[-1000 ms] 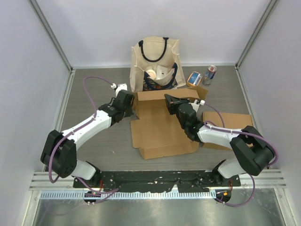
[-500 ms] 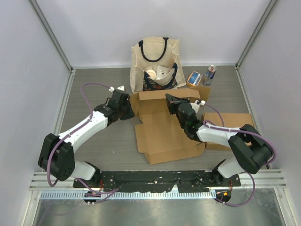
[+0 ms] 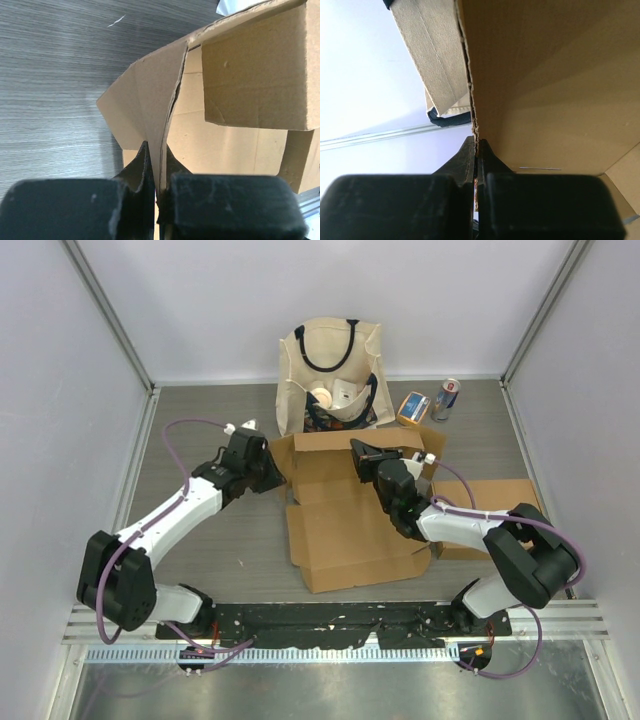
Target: Fold the paper box
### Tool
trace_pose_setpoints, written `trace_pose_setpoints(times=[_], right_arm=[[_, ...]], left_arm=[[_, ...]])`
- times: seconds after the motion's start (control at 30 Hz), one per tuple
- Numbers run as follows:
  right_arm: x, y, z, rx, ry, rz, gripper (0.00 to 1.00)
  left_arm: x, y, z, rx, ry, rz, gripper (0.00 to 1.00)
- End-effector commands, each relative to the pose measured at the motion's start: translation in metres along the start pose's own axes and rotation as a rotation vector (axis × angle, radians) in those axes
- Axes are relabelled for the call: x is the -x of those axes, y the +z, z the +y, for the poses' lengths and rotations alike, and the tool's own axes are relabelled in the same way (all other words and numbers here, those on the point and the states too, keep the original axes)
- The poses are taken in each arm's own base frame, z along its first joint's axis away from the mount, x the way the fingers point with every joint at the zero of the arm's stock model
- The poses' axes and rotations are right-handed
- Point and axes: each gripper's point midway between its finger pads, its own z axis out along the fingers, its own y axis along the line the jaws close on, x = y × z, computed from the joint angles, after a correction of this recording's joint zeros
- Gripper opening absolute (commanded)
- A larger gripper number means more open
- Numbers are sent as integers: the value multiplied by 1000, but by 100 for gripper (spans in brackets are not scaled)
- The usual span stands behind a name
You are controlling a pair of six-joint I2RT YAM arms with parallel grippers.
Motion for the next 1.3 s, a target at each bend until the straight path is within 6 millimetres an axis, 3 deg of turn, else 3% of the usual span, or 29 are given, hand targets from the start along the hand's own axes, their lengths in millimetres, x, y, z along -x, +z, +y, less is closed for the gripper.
trace_pose_setpoints(times=[0.0, 0.2, 0.53, 0.67, 0.7, 0.73, 0.8, 1.1, 1.27], right_arm=[[-2, -7, -62, -170, -123, 15, 1], [-2, -7, -62, -167, -124, 14, 1], [-2, -5, -69, -172, -122, 14, 1], [-2, -4, -69, -172, -107, 11, 1], [-2, -3, -67, -167, -100, 10, 1], [-2, -4, -65, -162, -93, 11, 1], [-2, -3, -63, -155, -84, 5, 1], [-3, -20, -64, -142, -22, 46, 1], [3, -28, -51, -141, -77, 29, 1]], left_arm=[[55, -19, -58, -186, -36, -146, 0], [70, -17, -33, -66, 23, -190, 0], [68, -19, -53, -176, 44, -123, 0], [44, -14, -59, -257, 20, -59, 0], [24, -9, -53, -277, 0, -12, 0], [24, -10, -64, -346, 8, -38, 0], [-4, -2, -57, -365, 16, -1, 0], [-32, -5, -56, -419, 151, -58, 0], [-65, 15, -43, -341, 203, -12, 0]])
